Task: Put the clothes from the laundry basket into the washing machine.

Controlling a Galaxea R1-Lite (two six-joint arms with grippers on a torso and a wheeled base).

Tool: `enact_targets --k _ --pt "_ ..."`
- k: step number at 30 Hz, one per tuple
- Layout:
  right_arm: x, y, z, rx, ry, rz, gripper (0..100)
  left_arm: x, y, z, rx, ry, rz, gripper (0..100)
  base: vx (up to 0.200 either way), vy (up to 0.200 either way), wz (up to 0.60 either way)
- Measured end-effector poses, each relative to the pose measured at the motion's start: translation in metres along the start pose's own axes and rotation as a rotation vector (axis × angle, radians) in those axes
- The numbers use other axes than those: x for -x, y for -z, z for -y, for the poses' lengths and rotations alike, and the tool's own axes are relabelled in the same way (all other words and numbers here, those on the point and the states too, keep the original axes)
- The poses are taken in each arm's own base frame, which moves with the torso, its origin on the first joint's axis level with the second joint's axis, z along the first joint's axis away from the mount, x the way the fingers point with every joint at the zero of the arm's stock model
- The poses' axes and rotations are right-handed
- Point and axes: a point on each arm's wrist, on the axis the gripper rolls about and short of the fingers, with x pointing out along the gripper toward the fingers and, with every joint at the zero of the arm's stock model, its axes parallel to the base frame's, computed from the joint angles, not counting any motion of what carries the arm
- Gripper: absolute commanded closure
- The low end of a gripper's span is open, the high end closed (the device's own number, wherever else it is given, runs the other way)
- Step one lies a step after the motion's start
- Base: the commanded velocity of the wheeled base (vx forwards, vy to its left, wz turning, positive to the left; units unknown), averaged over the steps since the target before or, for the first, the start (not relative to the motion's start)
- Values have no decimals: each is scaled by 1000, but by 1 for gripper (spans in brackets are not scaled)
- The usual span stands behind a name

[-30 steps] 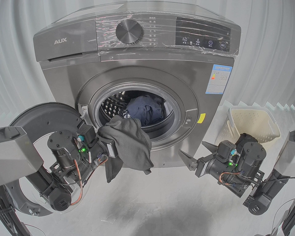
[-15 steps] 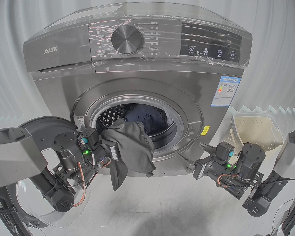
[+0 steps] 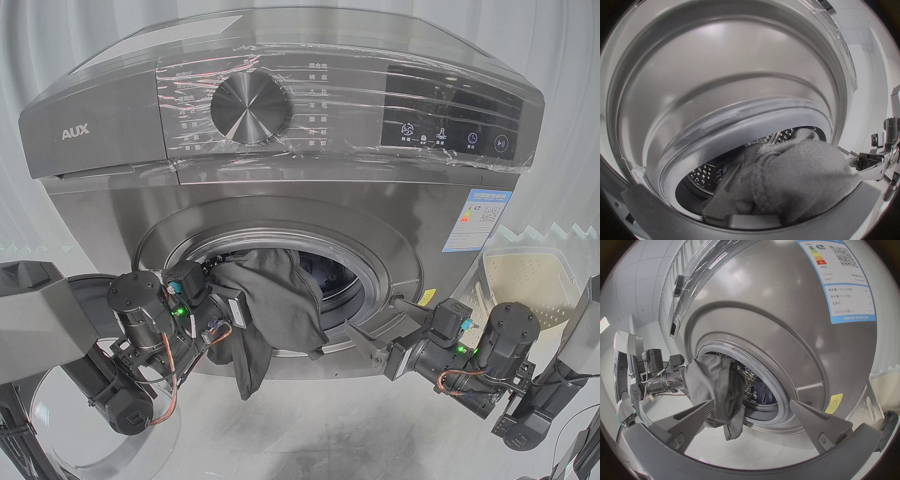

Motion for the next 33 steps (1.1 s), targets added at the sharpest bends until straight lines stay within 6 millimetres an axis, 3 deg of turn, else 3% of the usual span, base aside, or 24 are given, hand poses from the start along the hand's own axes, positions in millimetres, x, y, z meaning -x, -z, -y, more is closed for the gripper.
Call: enact_targets --k 8,17,26,33 --pt "16 2 -17 11 -72 -27 0 3 7 10 0 54 -28 100 0 0 0" --pt "24 -1 -23 11 -98 -19 0 -4 34 13 31 142 -121 100 0 0 0" --pt "26 -3 -23 11 -101 -17 0 -46 56 12 73 124 -86 100 0 0 0" --pt "27 -3 -23 11 -101 -17 0 -86 62 12 91 106 8 100 0 0 0"
